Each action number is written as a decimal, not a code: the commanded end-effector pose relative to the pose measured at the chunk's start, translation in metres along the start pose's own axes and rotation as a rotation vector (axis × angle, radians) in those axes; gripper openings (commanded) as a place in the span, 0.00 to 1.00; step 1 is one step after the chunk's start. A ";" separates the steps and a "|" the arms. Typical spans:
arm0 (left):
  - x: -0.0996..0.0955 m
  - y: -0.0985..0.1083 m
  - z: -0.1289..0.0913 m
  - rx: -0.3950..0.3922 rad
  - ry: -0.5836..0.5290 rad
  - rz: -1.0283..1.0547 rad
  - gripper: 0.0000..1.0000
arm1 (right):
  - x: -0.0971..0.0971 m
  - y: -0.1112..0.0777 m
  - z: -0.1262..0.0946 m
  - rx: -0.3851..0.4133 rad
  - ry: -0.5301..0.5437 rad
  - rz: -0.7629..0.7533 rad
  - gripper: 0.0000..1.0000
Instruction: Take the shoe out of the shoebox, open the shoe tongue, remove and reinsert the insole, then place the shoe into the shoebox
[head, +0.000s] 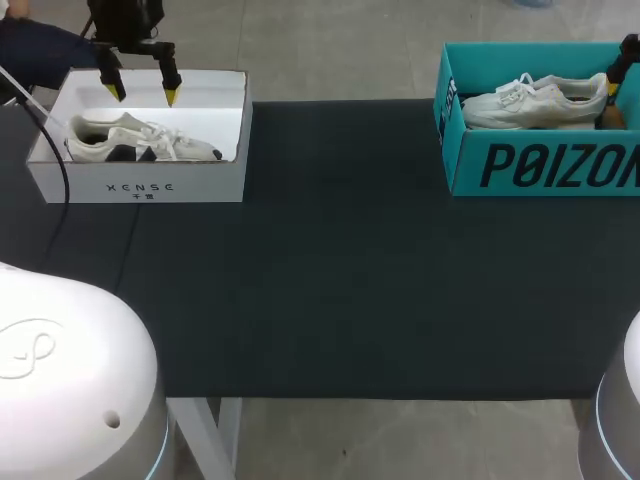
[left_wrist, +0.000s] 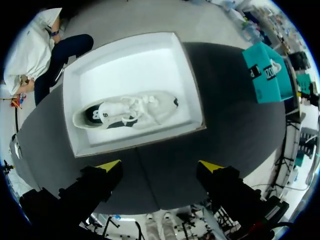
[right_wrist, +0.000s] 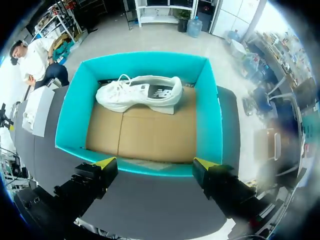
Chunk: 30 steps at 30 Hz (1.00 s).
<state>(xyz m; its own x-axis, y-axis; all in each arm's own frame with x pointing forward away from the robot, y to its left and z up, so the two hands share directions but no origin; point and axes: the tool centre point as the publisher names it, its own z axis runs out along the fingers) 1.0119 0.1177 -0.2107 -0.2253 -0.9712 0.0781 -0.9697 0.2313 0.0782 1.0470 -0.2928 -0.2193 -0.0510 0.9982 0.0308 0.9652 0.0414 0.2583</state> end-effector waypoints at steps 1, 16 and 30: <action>0.007 0.007 -0.002 0.017 -0.009 -0.016 1.00 | -0.014 0.040 0.014 0.061 -0.029 0.007 1.00; 0.011 0.009 -0.004 0.029 -0.010 -0.035 1.00 | -0.033 0.094 0.041 0.149 -0.068 0.037 1.00; 0.011 0.009 -0.004 0.029 -0.010 -0.035 1.00 | -0.038 0.123 0.085 0.217 -0.128 0.119 1.00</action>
<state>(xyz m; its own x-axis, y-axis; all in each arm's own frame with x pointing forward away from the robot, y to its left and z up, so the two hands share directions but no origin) 1.0013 0.1091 -0.2046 -0.1923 -0.9791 0.0665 -0.9791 0.1960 0.0536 1.1674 -0.3225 -0.2632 0.0794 0.9944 -0.0692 0.9805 -0.0654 0.1854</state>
